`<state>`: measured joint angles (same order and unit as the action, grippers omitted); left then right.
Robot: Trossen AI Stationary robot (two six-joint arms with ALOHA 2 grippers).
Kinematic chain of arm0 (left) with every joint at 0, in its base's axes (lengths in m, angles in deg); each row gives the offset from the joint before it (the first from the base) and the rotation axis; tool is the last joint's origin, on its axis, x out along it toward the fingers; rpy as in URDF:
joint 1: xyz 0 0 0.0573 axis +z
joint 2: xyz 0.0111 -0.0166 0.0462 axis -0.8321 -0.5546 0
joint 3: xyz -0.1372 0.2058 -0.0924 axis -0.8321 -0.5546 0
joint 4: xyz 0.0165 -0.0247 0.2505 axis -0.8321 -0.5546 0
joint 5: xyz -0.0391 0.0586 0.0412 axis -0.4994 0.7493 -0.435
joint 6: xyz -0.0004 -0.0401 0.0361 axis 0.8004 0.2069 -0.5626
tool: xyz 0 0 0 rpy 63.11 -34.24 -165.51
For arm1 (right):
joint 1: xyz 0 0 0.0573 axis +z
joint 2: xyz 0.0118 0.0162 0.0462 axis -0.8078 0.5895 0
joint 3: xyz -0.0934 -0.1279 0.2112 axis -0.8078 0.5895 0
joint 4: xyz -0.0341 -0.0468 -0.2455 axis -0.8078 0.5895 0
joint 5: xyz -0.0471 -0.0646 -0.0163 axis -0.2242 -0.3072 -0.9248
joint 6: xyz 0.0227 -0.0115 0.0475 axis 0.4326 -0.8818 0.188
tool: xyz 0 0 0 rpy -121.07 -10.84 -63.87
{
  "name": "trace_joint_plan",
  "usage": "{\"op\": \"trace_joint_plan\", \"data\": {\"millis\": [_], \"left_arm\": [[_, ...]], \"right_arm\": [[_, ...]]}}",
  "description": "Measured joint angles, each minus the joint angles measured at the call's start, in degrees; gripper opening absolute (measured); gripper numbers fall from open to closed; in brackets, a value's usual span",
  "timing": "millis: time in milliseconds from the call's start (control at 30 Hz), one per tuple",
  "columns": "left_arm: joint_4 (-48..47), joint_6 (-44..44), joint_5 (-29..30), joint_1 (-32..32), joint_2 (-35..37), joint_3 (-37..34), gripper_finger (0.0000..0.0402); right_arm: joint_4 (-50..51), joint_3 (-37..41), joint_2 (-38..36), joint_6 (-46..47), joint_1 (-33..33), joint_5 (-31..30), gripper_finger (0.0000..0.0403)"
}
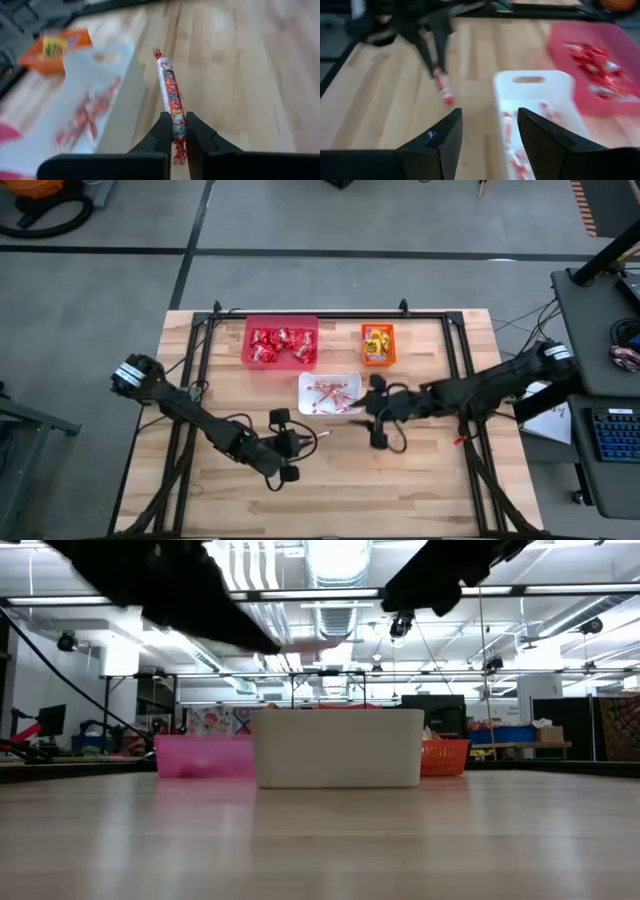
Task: Sort candy
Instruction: Put the white candy into the white bin
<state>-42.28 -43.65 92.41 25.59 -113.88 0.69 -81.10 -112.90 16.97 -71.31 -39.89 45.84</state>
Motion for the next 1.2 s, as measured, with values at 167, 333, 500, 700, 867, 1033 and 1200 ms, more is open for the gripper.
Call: {"op": "trace_joint_plan", "data": {"millis": [167, 333, 500, 700, 867, 1033, 1200], "left_arm": [[4.08, -5.56, 0.35, 0.19, 2.91, 0.03, 0.0001], [6.45, -7.86, 0.43, 0.19, 3.13, 0.05, 0.0000], [9.47, -8.30, 2.98, 0.84, 2.00, 0.06, 0.0000], [11.49, -10.00, 3.17, 1.75, 1.29, 0.08, 0.0000], [12.28, -10.95, 3.15, 2.07, 1.12, 0.08, 0.0000], [13.34, -12.60, 3.15, 2.13, 1.12, 0.08, 0.0000], [13.36, -12.81, 3.15, 2.15, 1.11, 0.08, 0.0000]], "right_arm": [[-8.47, 0.02, 6.77, -2.92, 2.00, 0.10, 0.0183], [-13.53, 0.02, 10.48, -3.56, 2.03, 0.17, 0.0183], [-17.25, 0.02, 12.10, -3.95, 2.03, 2.52, 0.0183], [-18.77, 0.00, 12.53, -4.28, 2.03, 2.98, 0.0182], [-19.24, 0.00, 12.53, -4.33, 2.03, 2.98, 0.0169], [-19.67, -0.02, 12.53, -4.33, 2.01, 2.98, 0.0159], [-19.56, -0.05, 12.53, -4.15, 2.00, 2.96, 0.0158]]}}
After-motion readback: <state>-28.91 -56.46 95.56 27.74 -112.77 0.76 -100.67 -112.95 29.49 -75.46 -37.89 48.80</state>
